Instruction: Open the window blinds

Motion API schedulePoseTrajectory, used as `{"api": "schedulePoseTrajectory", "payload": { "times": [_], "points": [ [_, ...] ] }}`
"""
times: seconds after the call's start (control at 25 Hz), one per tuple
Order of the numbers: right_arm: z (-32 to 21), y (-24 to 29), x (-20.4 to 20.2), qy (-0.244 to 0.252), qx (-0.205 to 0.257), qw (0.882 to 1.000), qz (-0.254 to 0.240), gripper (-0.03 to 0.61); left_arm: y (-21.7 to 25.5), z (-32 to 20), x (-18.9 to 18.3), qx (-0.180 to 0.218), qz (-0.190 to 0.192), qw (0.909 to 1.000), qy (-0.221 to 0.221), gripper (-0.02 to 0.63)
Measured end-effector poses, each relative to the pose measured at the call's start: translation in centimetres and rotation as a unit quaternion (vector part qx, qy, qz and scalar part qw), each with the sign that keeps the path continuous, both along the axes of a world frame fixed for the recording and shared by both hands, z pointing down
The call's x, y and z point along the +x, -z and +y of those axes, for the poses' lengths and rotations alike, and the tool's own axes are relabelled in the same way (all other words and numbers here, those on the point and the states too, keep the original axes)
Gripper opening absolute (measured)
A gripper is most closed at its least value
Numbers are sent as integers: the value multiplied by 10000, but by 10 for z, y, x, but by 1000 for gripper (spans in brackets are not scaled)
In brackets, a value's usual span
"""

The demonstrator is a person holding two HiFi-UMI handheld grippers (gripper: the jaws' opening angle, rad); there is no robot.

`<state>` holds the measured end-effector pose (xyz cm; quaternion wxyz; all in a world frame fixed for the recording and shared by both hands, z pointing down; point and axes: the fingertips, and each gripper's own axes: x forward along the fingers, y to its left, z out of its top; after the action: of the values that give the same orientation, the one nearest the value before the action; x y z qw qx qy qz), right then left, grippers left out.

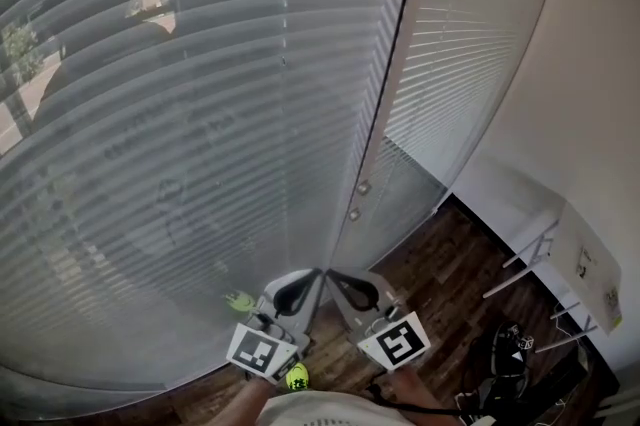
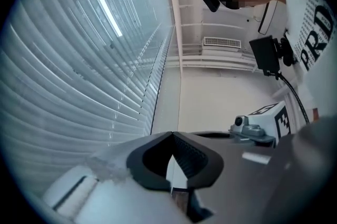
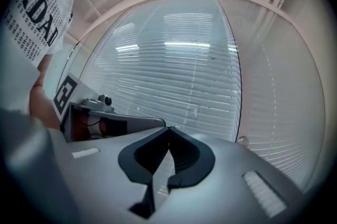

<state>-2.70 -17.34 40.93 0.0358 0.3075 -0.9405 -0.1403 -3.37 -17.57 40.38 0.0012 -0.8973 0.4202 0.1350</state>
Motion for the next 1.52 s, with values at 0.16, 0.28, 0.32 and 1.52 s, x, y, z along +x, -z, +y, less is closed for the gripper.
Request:
{"api": "schedulePoseTrajectory", "payload": {
  "times": [0.16,0.28,0.32,1.52],
  "points": [
    [-18,-8,-3,-160,-2,9997,158,9,-5,-14,-3,-66,112,9999,-73,-8],
    [-28,-11,-4,-269,29,9992,292,9,-9,-22,-4,-121,146,9998,-115,-8],
    [-31,-11,-3,-309,31,9989,343,9,-9,-24,-3,-122,155,9997,-135,-8],
    [-204,-4,75,-827,344,9900,1088,108,-10,-162,41,-359,-196,9975,582,-8]
  ]
}}
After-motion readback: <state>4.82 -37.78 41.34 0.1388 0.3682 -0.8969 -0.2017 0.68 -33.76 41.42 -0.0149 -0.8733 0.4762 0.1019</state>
